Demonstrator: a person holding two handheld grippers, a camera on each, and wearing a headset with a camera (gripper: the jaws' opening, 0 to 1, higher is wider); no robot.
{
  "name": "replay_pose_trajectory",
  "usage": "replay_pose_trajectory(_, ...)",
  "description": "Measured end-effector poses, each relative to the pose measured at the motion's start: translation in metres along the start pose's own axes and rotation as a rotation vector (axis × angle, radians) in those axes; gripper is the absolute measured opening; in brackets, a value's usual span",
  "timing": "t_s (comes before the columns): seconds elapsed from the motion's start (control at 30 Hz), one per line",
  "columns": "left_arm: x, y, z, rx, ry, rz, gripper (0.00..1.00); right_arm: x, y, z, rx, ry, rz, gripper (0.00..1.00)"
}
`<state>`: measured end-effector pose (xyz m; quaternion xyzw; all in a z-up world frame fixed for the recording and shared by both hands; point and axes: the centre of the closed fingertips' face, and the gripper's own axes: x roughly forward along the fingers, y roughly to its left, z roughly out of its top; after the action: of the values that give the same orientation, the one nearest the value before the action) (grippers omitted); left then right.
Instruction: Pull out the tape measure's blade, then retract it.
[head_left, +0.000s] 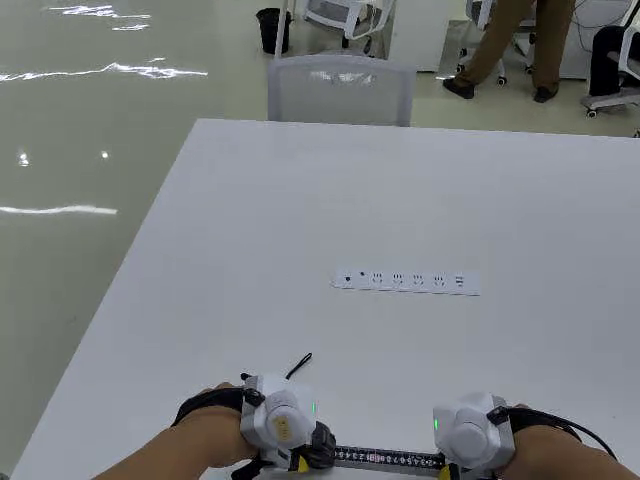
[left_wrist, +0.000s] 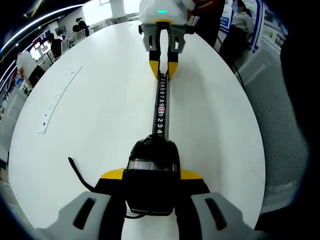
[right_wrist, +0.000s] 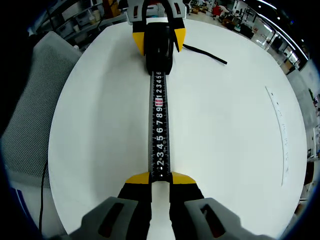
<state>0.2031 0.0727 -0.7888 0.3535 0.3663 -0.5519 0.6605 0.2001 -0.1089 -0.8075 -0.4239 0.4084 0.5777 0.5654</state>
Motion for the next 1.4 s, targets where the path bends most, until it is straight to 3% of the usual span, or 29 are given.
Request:
replay_pose_trajectory(0.3,0.001,0.001,-0.002,-0.004,0.004,-0.001,0.33,0.0,-0.002,-0.012,-0.006,0.03,0.001,0.11)
replay_pose_trajectory(0.73,0.001,0.001,-0.002,-0.009,-0.001,-0.001,0.33,-0.003,-0.001,-0.022,0.013,0.017,-0.009,0.12)
replay_pose_trajectory(1.4,0.002,0.001,-0.002,-0.01,-0.002,-0.005,0.33,-0.015,-0.002,-0.047,0.021,0.044,-0.023,0.12)
